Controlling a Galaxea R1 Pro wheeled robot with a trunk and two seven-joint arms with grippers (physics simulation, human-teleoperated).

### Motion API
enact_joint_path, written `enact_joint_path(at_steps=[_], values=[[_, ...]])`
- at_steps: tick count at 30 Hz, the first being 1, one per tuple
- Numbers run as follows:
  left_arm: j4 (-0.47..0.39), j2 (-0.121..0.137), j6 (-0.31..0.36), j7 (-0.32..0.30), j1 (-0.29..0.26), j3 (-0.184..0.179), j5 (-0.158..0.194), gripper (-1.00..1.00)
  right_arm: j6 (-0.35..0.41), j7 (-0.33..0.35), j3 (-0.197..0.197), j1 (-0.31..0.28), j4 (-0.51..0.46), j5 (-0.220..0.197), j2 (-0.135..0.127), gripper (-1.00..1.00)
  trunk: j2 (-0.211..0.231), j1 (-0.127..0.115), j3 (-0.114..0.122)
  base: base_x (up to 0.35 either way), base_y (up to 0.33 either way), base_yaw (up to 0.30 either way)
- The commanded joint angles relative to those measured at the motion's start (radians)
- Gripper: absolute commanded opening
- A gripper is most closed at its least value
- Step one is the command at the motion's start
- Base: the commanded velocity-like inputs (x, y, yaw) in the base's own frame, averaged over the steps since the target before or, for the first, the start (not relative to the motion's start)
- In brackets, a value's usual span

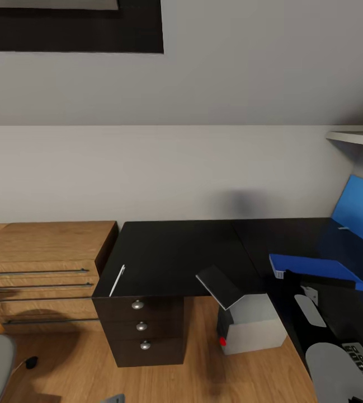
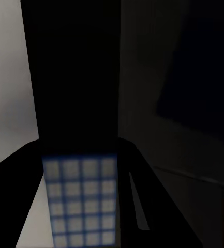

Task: In the bedroom, organize the workspace by keeping the computer under the desk, ensuring the monitor is on the desk, placing the keyboard on the desk next to the monitor, placing the mouse on the desk next to the keyboard, moving the folder from the swivel chair onto the desk next to the mouse, stacking the notebook on top of the folder with the pen on top of the notebook, and positioning the swivel chair next to the desk.

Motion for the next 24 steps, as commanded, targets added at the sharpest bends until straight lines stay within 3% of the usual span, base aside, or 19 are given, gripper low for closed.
enact_joint_path(at_steps=[1, 16, 24], values=[[-0.001, 0.002, -0.005, 0.007, -0.001, -0.007, 0.01, 1.0, -0.004, -0.004, 0.002, 0.0, -0.001, -0.01, 0.0, -1.0, -0.008, 0.004, -0.004, 0.0, 0.0, 0.0], [-0.001, 0.002, -0.005, 0.007, -0.001, -0.009, 0.009, 1.0, -0.002, -0.005, 0.003, 0.0, -0.001, -0.012, 0.0, -1.0, -0.113, 0.061, -0.051, 0.0, 0.0, 0.0], [-0.001, 0.002, -0.005, 0.007, -0.001, -0.01, 0.007, 1.0, -0.002, -0.005, 0.003, 0.0, -0.002, -0.012, 0.0, -1.0, -0.113, 0.061, -0.051, 0.0, 0.0, 0.0]])
